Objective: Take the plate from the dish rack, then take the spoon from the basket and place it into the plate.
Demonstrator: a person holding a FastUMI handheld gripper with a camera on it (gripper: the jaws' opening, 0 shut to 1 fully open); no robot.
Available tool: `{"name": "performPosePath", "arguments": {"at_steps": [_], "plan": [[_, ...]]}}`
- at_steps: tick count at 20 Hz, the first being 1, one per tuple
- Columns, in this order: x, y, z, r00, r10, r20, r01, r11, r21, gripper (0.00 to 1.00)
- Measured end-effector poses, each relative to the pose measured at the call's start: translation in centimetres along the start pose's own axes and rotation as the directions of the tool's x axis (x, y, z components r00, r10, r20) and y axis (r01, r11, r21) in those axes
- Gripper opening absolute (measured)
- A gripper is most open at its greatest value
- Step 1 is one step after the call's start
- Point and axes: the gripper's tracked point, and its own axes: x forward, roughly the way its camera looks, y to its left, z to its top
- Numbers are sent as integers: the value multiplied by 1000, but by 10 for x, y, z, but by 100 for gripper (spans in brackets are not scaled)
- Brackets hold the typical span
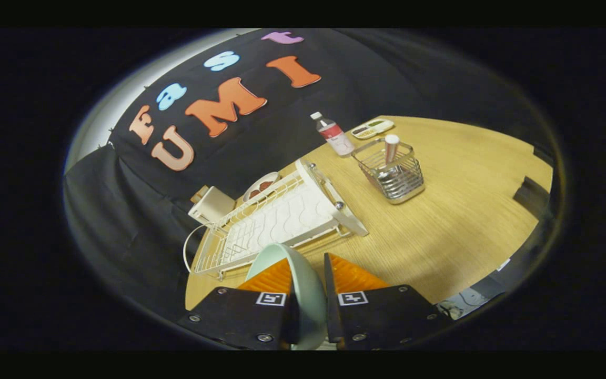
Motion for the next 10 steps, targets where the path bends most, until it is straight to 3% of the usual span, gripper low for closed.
{"name": "performPosePath", "arguments": {"at_steps": [10], "plan": [[33, -21, -43, 999, 11, -38, -8, 996, 91, 23]]}}
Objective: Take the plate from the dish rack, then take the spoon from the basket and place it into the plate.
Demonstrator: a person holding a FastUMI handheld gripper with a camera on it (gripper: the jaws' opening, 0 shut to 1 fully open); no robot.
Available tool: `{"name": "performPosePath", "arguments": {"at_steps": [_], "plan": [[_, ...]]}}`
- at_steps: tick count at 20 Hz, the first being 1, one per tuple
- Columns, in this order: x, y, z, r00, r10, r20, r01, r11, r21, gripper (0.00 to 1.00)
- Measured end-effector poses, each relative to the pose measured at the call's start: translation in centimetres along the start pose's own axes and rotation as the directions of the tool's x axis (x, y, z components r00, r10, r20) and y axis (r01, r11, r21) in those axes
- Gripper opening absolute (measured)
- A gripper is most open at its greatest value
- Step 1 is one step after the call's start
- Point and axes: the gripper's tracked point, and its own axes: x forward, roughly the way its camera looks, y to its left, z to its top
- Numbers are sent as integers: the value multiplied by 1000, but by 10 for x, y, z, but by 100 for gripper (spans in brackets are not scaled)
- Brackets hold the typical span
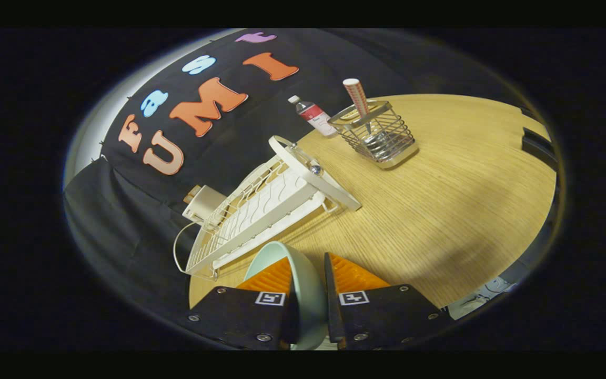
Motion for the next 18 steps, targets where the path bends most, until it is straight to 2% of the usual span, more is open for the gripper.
{"name": "performPosePath", "arguments": {"at_steps": [1, 3, 6, 7, 8, 10, 13, 18], "plan": [[1, 1, -1, 1000, 9, -2, -9, 1000, 0, 23], [4, -11, 3, 1000, -26, 5, 26, 999, -39, 29], [0, -17, 14, 1000, -26, 17, 27, 999, -42, 65], [-3, -23, 22, 999, -43, 32, 45, 997, -64, 72], [-6, -32, 30, 996, -70, 60, 76, 992, -97, 82], [-13, -46, 57, 985, -113, 134, 134, 978, -162, 95], [-29, -61, 97, 957, -149, 249, 210, 948, -239, 98], [-47, -72, 172, 880, -162, 447, 341, 869, -357, 98]]}}
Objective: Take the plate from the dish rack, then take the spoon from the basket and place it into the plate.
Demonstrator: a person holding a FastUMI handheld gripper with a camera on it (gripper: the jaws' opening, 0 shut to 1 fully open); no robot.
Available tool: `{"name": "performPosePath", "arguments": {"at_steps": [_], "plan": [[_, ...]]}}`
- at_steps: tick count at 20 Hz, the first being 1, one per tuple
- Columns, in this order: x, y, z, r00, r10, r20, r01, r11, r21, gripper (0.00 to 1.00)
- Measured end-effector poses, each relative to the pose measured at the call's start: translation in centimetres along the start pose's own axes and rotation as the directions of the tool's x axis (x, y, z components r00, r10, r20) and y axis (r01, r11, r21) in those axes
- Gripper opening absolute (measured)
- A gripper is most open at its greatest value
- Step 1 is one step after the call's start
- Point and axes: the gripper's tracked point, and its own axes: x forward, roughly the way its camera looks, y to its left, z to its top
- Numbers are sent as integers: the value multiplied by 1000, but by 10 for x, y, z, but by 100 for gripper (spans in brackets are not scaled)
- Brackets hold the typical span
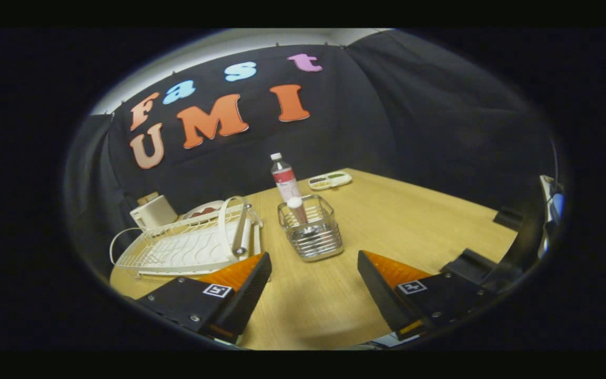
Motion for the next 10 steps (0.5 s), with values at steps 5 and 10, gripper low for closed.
{"name": "performPosePath", "arguments": {"at_steps": [5, 10], "plan": [[22, 14, 36, 990, 55, 132, -42, 994, -97, 91], [43, 22, 47, 983, 46, 179, -19, 989, -150, 51]]}}
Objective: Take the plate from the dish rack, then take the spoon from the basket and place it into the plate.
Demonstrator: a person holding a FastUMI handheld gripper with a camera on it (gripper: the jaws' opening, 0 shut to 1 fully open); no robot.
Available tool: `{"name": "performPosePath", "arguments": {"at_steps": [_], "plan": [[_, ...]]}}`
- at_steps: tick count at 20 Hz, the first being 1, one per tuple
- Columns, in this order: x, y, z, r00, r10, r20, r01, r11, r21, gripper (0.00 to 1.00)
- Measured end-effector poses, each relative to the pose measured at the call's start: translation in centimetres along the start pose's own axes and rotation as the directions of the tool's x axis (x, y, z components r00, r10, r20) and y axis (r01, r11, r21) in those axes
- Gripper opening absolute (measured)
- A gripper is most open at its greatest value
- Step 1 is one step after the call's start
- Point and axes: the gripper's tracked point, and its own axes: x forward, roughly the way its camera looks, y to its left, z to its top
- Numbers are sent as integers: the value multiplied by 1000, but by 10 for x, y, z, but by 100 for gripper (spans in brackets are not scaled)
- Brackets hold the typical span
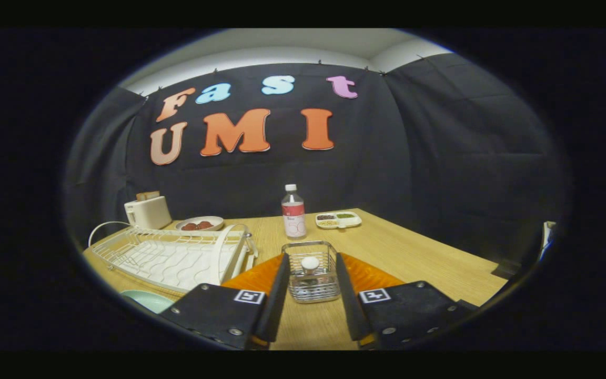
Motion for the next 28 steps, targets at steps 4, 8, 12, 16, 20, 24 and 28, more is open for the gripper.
{"name": "performPosePath", "arguments": {"at_steps": [4, 8, 12, 16, 20, 24, 28], "plan": [[1, 5, 8, 1000, 18, 4, -18, 1000, 23, 9], [-23, 8, 37, 998, 18, 64, -16, 999, -33, 8], [-63, 11, 71, 990, 24, 141, -18, 999, -46, 8], [-111, 27, 88, 980, 56, 191, -53, 998, -22, 8], [-149, 53, 81, 974, 120, 193, -120, 993, -12, 8], [-179, 90, 67, 961, 217, 173, -223, 975, 11, 8], [-195, 132, 40, 939, 320, 128, -323, 946, -2, 8]]}}
